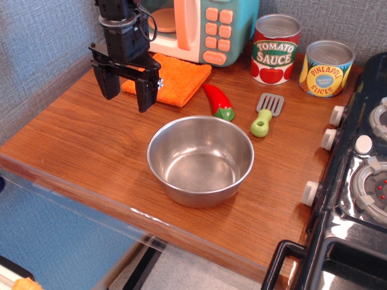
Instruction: Move the bowl on to the towel.
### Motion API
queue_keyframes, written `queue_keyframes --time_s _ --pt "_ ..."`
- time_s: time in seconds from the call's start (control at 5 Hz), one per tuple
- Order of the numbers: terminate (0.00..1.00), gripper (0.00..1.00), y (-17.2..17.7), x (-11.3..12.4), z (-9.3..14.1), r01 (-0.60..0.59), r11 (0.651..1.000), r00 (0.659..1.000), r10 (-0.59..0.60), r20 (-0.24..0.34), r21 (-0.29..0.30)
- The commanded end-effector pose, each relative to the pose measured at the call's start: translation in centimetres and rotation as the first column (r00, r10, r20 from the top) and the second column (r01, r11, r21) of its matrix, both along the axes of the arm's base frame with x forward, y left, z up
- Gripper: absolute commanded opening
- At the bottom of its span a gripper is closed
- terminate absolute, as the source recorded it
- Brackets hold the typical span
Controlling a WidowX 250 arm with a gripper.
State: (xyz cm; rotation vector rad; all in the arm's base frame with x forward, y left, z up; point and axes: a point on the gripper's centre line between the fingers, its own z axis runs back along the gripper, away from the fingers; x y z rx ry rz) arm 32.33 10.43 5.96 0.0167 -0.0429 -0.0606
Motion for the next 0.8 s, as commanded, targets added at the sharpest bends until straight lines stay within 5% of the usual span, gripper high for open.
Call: queue_keyframes --time_s 0.0,0.6 --pt "0.0 1.0 0.0 0.0 0.0 0.0 1.0 1.0 0.0 0.0 0.0" --pt "0.0 1.0 -5.7 -0.9 4.6 0.121 0.992 0.984 -0.117 0.138 -0.02"
